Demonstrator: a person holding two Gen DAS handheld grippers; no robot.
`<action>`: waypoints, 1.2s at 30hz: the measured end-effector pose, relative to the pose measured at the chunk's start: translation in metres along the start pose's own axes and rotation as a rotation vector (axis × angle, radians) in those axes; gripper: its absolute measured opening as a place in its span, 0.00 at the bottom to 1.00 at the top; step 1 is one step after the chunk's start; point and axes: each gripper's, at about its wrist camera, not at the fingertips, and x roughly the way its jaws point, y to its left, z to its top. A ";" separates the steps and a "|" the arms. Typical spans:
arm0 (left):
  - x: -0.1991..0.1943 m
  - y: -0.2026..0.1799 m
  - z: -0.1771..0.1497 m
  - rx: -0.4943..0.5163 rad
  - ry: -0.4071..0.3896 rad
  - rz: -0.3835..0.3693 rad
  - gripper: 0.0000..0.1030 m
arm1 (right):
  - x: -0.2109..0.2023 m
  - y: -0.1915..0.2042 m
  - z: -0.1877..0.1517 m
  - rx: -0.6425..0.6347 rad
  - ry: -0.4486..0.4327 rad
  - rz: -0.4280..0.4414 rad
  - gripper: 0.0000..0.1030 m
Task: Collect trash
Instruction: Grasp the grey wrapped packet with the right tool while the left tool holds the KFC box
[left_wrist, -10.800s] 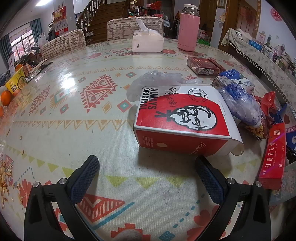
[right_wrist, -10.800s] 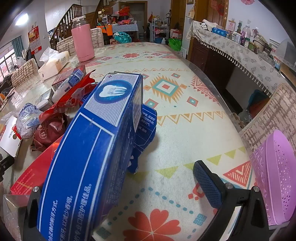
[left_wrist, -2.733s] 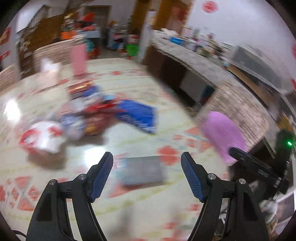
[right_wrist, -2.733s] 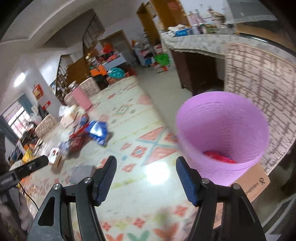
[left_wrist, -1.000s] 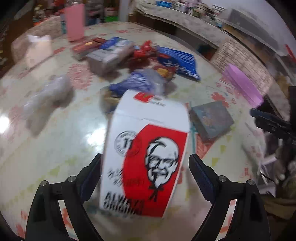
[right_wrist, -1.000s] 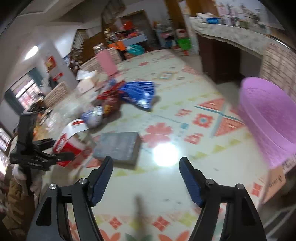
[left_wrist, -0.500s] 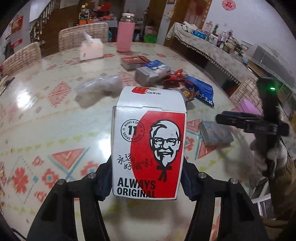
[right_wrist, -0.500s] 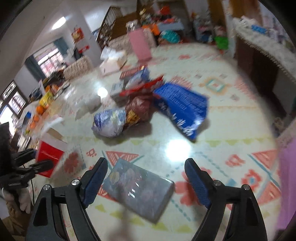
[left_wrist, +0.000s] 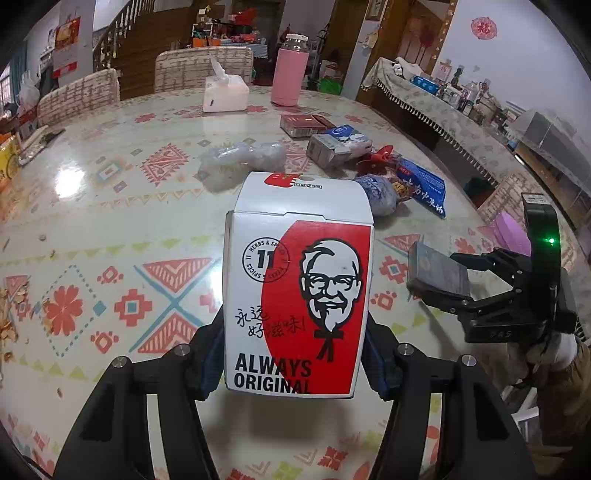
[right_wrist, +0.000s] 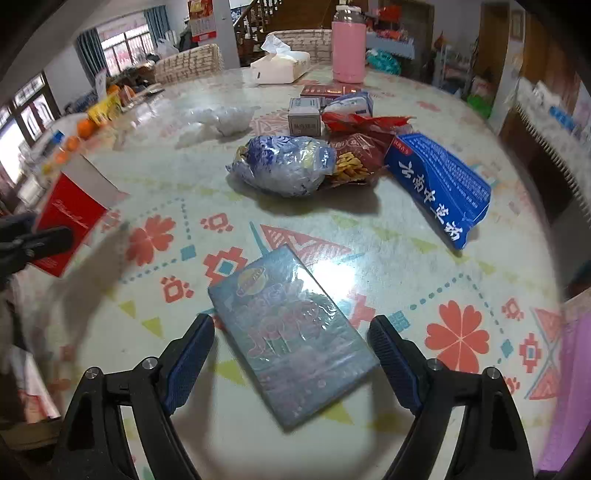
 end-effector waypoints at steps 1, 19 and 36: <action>-0.002 -0.002 -0.001 0.005 -0.003 0.011 0.59 | 0.000 0.002 0.000 0.000 -0.007 0.000 0.87; -0.025 -0.028 -0.021 0.035 -0.043 0.087 0.60 | -0.060 -0.007 -0.048 0.215 -0.169 0.038 0.57; -0.047 -0.054 -0.043 0.074 -0.063 0.073 0.60 | -0.068 -0.005 -0.076 0.221 -0.162 -0.074 0.69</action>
